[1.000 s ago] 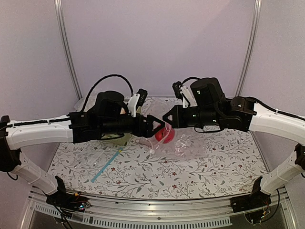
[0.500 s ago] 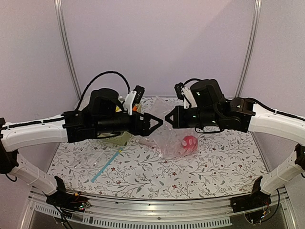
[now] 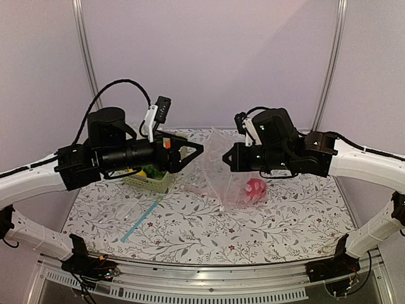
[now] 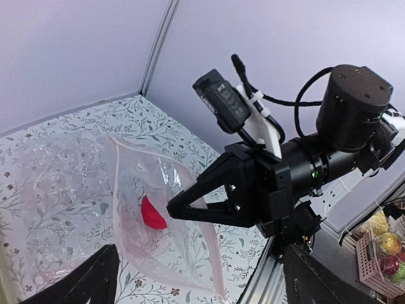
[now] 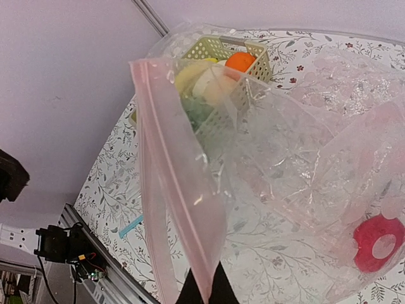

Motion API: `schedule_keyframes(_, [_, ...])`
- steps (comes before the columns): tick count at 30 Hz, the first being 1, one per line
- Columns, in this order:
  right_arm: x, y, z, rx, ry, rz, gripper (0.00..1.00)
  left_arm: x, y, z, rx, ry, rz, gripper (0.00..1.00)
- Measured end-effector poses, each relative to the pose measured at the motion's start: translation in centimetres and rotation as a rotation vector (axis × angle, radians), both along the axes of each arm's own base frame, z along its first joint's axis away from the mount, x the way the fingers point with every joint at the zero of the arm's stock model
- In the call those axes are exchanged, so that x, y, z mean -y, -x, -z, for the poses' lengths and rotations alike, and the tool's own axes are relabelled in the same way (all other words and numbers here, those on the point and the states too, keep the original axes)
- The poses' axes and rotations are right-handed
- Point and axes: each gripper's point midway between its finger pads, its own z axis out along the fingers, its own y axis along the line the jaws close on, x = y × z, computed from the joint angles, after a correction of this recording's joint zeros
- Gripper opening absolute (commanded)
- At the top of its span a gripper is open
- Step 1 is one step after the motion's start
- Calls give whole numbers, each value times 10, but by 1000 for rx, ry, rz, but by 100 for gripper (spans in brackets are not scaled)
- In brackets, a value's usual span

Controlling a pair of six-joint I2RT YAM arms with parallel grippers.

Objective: Place the food in the zip-top bag and seal the zipper
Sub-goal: Pick up the fake fruit from the bin.

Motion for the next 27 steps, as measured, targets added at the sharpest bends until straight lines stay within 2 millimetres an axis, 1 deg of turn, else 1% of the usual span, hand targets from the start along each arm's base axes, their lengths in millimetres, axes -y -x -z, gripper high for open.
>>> schedule_keyframes(3, [2,-2,1,4,9,13,0,-20,3,-23,60,23,-39,97])
schedule_keyframes(5, [4,-3,2,6,14,20,0,-36,1,-33,85,19,-94,98])
schedule_keyframes(7, [5,-3,3,8,20,26,0,-53,-6,-35,88,-6,-160,99])
schedule_keyframes(9, [5,-4,3,8,21,28,0,-69,-20,-30,70,-46,-229,100])
schedule_keyframes(12, [5,-4,3,8,22,29,0,-100,-50,-8,12,-125,-358,100])
schedule_keyframes(15, [5,-3,3,7,23,29,0,-134,-86,23,-79,-221,-502,99])
schedule_keyframes(19, [6,-3,5,4,28,29,0,-169,-120,67,-203,-286,-629,97])
schedule_keyframes(23, [6,-3,5,3,31,29,0,-194,-140,106,-313,-278,-707,91])
schedule_keyframes(24, [6,-3,6,2,31,29,0,-196,-145,116,-339,-273,-712,89])
schedule_keyframes(25, [6,-3,6,2,31,29,0,-203,-151,124,-359,-267,-735,85])
schedule_keyframes(27, [6,-3,6,2,31,29,0,-209,-163,138,-396,-257,-761,77])
